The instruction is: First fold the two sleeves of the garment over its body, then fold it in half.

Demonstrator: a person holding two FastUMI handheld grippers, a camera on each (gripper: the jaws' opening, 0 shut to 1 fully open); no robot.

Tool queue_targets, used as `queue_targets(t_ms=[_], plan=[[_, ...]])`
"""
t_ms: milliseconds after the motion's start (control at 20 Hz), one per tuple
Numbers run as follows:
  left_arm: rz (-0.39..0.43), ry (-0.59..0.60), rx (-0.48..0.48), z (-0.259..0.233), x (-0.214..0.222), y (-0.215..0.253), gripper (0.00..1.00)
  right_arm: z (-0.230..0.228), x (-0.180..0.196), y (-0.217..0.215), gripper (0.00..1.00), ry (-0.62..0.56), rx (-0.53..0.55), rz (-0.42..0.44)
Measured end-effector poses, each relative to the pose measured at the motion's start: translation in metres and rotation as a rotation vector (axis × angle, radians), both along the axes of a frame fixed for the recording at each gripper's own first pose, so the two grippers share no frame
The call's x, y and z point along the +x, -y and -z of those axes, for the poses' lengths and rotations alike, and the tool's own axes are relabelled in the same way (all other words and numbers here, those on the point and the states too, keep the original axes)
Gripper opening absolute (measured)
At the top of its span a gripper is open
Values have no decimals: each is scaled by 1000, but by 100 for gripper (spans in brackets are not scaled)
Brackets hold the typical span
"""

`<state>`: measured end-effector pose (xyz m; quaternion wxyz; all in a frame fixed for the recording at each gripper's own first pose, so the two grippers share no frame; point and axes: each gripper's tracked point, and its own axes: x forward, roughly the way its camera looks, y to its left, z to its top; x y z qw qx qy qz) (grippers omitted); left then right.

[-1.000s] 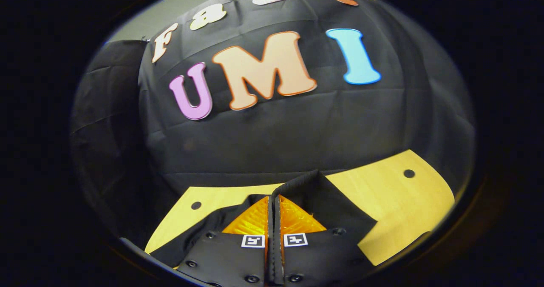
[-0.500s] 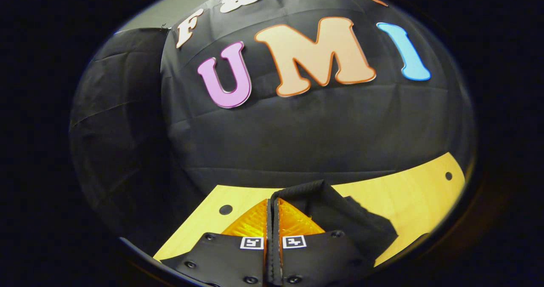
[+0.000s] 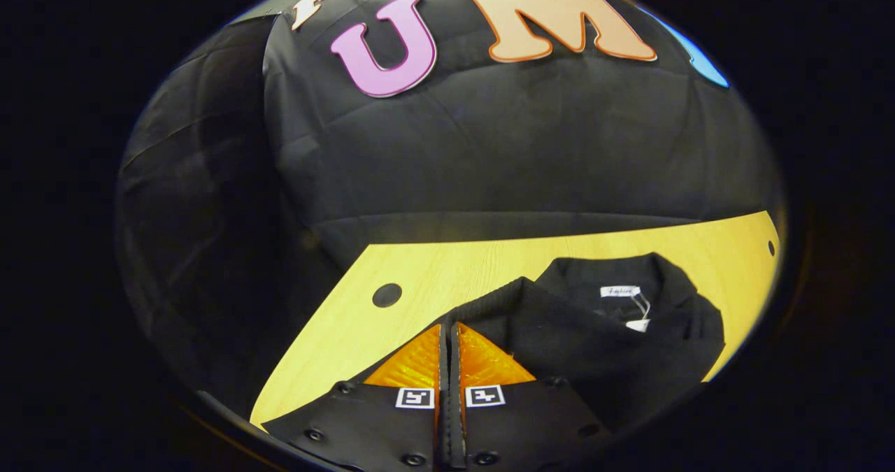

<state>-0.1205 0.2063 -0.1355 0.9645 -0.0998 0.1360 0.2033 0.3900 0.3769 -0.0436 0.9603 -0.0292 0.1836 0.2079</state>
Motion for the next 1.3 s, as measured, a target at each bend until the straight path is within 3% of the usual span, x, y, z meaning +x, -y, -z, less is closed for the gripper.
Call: queue_targets(t_ms=[250,350,450,550,600,700,1000,1300], plan=[[-21,-24,3,6,1,-1,94,29,1,-12,1,-95,33,1],[-29,-34,-4,10,2,-2,94,34,4,-20,29,-113,57,16],[-37,-36,-8,11,1,-3,94,36,12,-20,40,-104,63,22],[-45,-41,-14,14,1,-3,95,42,13,-21,70,-113,69,23],[-50,-46,-18,16,2,-4,95,42,14,-20,68,-121,71,21],[-65,-51,-31,21,3,-5,94,35,11,-14,99,-126,72,27],[-118,-99,-46,57,-3,-19,95,-36,-17,10,98,7,69,0],[-116,-197,-41,109,-5,-23,95,-100,-58,71,98,119,116,7]])
